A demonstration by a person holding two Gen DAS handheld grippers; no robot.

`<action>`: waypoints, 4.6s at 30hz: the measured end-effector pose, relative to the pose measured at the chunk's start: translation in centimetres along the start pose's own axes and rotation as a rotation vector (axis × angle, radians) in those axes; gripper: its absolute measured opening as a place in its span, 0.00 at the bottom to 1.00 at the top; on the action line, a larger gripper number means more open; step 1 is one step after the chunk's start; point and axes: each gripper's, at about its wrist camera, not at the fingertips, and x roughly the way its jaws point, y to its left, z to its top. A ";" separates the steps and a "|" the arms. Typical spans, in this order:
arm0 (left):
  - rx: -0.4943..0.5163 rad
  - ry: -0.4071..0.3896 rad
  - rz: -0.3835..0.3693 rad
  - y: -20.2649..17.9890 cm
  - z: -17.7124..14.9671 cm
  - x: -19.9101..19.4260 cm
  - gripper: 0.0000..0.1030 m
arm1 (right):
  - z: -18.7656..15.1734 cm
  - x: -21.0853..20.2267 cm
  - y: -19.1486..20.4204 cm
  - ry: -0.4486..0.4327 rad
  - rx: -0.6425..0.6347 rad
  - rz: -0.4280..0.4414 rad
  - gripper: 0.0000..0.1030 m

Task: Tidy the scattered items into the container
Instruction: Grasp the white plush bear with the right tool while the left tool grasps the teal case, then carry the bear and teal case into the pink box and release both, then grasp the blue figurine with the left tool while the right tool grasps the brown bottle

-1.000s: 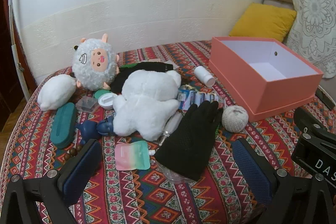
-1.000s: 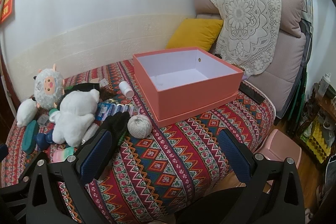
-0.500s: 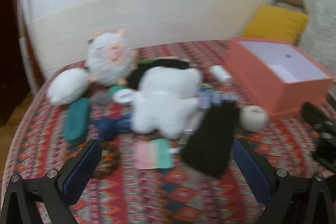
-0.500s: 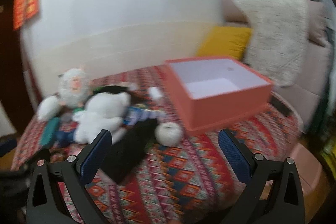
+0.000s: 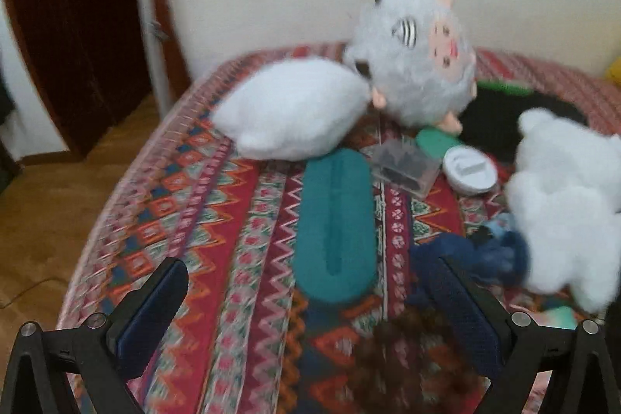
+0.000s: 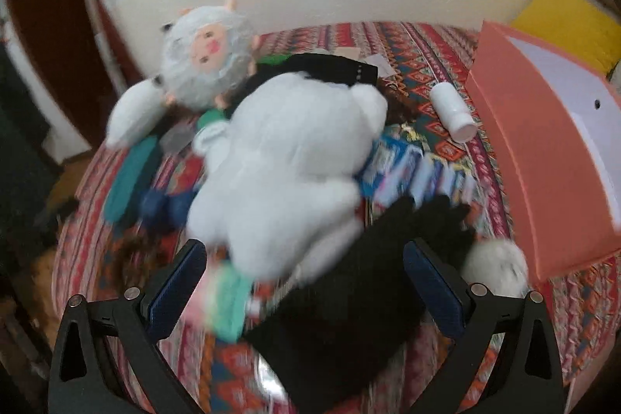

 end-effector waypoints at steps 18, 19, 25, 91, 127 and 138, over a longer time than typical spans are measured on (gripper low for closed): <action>0.002 0.149 -0.061 -1.3 1.7 11.4 1.00 | 3.8 11.2 1.2 0.071 0.117 0.057 1.00; -0.014 0.158 -0.063 -1.2 1.8 11.8 1.00 | 3.8 11.6 1.3 0.069 0.117 0.065 1.00; -0.128 0.241 -0.103 0.3 1.4 13.4 0.83 | 3.7 12.5 0.6 0.083 0.108 0.189 0.96; 0.378 -0.219 -0.625 -44.7 8.9 -14.5 0.65 | 2.3 -23.3 -36.3 -0.732 0.316 -0.160 0.79; 0.194 -0.122 -0.365 -22.9 2.5 -12.1 0.95 | 2.6 -15.0 -11.7 -0.374 -0.022 0.065 1.00; 0.089 0.071 -0.121 -6.8 -4.3 -2.0 0.95 | 0.2 0.6 -1.3 0.062 -0.032 0.388 1.00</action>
